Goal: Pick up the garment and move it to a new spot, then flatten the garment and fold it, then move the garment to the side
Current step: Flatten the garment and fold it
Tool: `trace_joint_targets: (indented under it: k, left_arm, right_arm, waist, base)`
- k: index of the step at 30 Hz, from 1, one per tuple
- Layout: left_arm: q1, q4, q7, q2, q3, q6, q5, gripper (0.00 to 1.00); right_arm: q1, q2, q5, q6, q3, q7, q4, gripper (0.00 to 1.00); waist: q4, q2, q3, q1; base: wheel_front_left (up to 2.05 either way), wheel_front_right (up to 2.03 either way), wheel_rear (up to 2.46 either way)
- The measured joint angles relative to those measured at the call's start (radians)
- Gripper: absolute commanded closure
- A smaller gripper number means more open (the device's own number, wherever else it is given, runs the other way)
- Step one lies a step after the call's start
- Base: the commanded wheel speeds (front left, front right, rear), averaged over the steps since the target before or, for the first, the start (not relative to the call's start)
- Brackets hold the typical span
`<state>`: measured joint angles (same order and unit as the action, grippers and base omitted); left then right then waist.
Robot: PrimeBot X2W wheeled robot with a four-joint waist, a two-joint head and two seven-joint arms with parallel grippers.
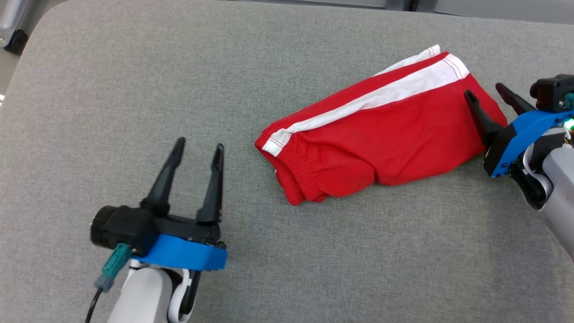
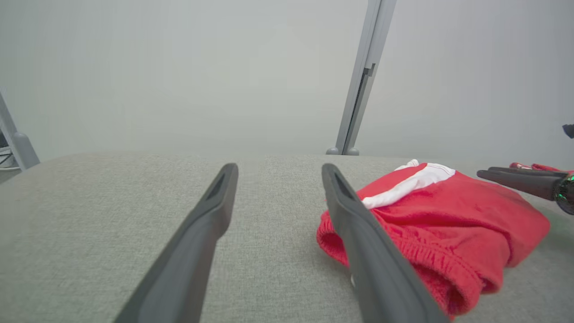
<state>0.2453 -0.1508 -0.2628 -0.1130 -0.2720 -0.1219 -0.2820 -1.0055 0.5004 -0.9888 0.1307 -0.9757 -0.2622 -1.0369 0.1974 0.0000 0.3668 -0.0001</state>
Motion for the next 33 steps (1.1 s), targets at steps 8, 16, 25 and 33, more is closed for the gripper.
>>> trace_joint_targets:
  k: [8, 16, 25, 33]
  left_arm:
    - [-0.055, 0.082, 0.0, 0.056, 0.161, 0.012, 0.097, 0.0]
    - [-0.063, 0.101, 0.0, 0.061, 0.185, 0.045, 0.099, 0.0]
    - [-0.066, 0.091, 0.0, 0.062, 0.19, 0.072, 0.09, 0.0]
    - [-0.094, 0.072, 0.0, 0.062, 0.203, 0.071, 0.109, 0.0]
  right_arm:
    - [0.001, -0.003, -0.028, 0.0, -0.053, 0.023, -0.05, 0.0]
    - [-0.015, -0.002, -0.058, 0.0, -0.092, 0.069, -0.075, 0.0]
    - [-0.012, 0.0, -0.114, 0.0, -0.141, 0.098, -0.006, 1.0]
    - [0.041, 0.005, -0.177, 0.0, -0.161, 0.034, 0.051, 1.0]
  waist:
    - [0.009, 0.0, 0.009, 0.0]
    - [0.015, 0.0, 0.026, 0.0001]
    - [0.004, 0.0, 0.016, 0.0001]
    - [-0.026, 0.0, -0.037, 0.0002]
  base:
    - [0.0, 0.0, 0.0]
    - [0.0, 0.0, 0.0]
    - [0.0, 0.0, 0.0]
    - [0.0, 0.0, 0.0]
